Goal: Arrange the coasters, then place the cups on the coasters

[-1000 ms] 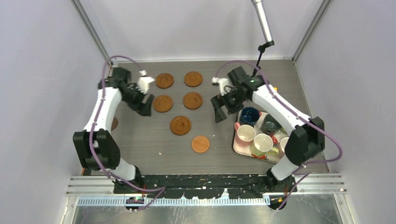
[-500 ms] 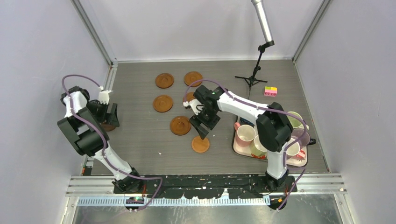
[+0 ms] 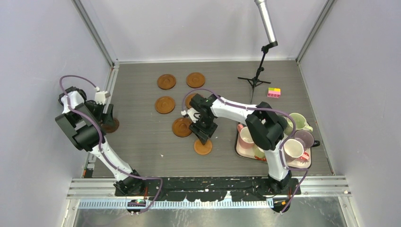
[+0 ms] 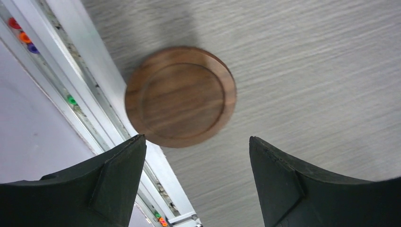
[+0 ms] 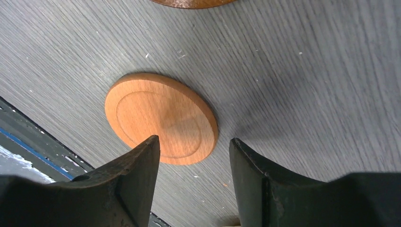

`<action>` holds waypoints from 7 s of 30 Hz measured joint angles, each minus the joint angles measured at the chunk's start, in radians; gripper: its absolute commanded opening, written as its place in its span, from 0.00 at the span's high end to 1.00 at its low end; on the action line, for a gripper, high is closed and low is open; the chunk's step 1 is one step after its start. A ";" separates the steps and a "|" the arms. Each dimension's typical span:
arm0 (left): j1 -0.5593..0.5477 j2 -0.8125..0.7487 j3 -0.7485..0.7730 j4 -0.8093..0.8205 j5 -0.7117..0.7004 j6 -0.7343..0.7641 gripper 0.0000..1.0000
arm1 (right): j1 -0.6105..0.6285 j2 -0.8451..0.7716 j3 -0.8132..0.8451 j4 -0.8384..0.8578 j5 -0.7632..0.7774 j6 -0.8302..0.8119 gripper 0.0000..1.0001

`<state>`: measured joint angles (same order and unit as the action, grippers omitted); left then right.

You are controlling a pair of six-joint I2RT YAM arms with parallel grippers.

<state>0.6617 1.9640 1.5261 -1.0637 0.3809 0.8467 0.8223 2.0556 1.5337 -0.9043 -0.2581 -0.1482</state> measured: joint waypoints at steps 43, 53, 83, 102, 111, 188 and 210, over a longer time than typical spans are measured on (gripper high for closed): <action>-0.208 -0.221 -0.425 0.301 -0.147 0.078 0.53 | -0.148 -0.105 0.039 -0.046 -0.010 0.031 0.33; -0.475 -0.414 -0.644 0.272 -0.133 0.064 0.53 | -0.189 -0.160 0.028 -0.056 -0.032 0.037 0.32; -0.932 -0.380 -0.617 0.253 -0.147 -0.230 0.47 | -0.316 -0.358 -0.002 -0.121 -0.076 0.021 0.27; -0.940 -0.508 -0.353 0.090 -0.009 -0.206 0.00 | -0.420 -0.468 0.032 -0.198 -0.123 0.008 0.22; -1.144 -0.451 -0.156 0.072 0.086 -0.138 0.00 | -0.693 -0.611 0.040 -0.219 -0.202 0.018 0.17; -1.620 -0.103 0.167 0.310 0.051 -0.428 1.00 | -1.274 -0.676 -0.127 -0.080 -0.653 0.160 0.16; -0.851 -0.215 -0.059 0.741 -0.487 -0.770 1.00 | -1.012 -0.685 -0.192 -0.043 -0.427 0.097 0.16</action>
<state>-0.1894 1.7489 1.4670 -0.3229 -0.1062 0.0765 -0.1902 1.3708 1.3415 -0.9470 -0.6853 -0.0509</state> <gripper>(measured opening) 0.194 0.839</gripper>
